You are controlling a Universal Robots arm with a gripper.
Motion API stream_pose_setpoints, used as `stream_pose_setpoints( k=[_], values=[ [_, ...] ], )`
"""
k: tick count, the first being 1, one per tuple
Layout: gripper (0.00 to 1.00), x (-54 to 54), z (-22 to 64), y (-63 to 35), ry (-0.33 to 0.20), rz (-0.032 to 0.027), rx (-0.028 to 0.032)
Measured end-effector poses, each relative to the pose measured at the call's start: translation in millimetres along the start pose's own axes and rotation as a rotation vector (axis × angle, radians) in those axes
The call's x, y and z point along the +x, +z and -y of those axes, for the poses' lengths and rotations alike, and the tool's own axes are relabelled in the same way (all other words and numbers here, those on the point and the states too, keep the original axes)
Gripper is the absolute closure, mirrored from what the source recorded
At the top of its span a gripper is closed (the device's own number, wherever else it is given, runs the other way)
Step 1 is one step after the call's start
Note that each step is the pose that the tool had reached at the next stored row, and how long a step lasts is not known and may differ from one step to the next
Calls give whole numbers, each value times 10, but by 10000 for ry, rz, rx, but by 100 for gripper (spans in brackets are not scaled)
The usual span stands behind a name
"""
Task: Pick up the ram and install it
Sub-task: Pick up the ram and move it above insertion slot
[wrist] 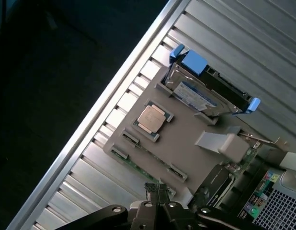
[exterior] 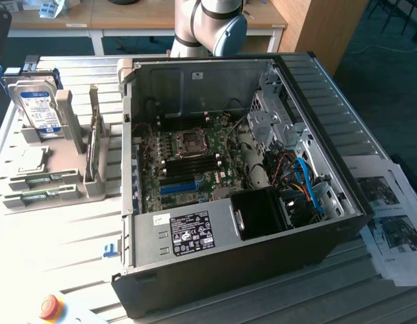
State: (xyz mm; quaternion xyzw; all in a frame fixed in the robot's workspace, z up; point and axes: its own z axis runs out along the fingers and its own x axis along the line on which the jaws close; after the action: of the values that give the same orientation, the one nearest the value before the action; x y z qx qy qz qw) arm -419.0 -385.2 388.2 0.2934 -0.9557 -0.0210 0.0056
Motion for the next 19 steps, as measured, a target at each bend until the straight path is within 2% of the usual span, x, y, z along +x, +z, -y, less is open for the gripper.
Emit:
stream_pose_setpoints(
  k=[19],
  values=[
    [90,0,1,15,-3302,-142,-5]
  ],
)
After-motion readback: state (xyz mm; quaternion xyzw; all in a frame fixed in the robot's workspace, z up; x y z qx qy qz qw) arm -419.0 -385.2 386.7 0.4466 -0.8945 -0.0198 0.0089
